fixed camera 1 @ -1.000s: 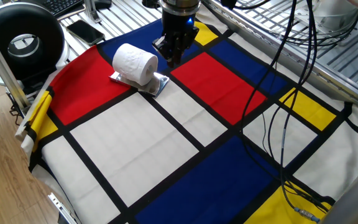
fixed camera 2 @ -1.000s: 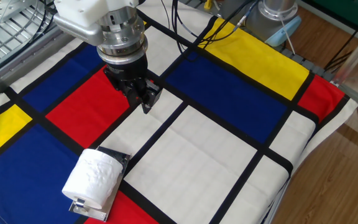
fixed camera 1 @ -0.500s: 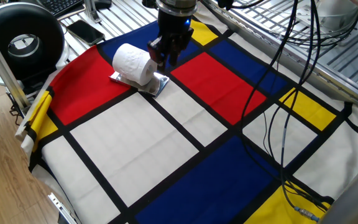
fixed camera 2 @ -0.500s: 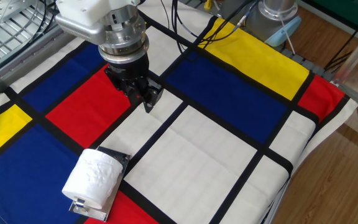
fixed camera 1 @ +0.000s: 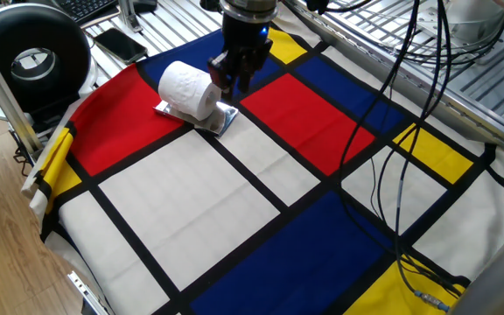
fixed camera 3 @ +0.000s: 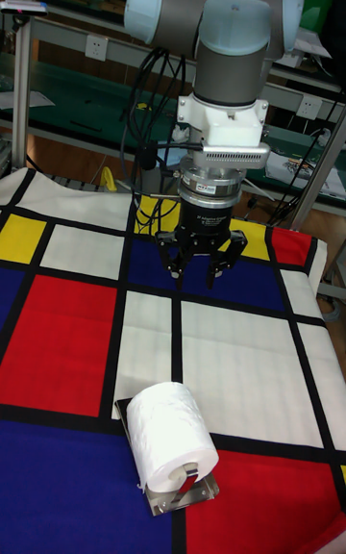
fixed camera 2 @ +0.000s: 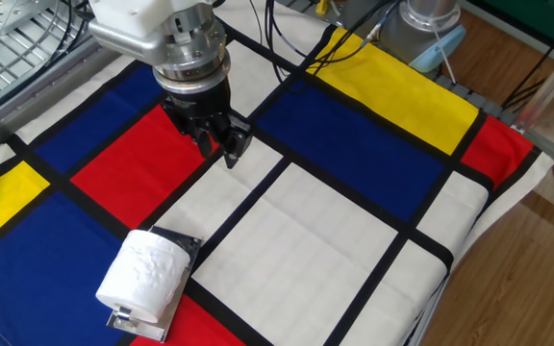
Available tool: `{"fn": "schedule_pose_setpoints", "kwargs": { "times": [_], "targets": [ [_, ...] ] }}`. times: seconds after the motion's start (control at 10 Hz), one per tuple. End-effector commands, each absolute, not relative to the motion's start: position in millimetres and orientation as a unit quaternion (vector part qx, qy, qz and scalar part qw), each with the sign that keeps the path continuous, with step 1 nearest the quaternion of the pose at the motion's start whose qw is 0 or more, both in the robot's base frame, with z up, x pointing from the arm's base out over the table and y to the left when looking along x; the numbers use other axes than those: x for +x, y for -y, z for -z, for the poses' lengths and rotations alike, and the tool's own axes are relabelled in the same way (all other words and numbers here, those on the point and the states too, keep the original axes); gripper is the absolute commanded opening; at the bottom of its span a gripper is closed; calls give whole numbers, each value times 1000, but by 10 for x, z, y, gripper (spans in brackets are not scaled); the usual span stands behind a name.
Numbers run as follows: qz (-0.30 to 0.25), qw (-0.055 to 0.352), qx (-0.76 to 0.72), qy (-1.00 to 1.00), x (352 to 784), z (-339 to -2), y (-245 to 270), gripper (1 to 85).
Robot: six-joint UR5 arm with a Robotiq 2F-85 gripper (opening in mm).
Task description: Take the roll of paper down from the shelf
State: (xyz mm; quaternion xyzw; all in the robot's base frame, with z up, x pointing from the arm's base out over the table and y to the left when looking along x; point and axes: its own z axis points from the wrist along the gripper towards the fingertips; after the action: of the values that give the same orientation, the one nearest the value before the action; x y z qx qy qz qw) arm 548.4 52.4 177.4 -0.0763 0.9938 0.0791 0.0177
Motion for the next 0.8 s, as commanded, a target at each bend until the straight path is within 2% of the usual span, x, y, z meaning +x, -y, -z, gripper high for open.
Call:
{"fn": "schedule_pose_setpoints", "kwargs": {
  "times": [0.0, 0.4, 0.6, 0.7],
  "targets": [
    [-87, 18, -88, -992, 5619, -1774, -528, 487],
    [-40, 11, -120, -992, 5946, -1796, -305, 487],
    [-42, 7, -133, -990, 6129, -1806, -244, 487],
    [-47, -2, -120, -992, 6081, -1808, -264, 487]
  ]
}}
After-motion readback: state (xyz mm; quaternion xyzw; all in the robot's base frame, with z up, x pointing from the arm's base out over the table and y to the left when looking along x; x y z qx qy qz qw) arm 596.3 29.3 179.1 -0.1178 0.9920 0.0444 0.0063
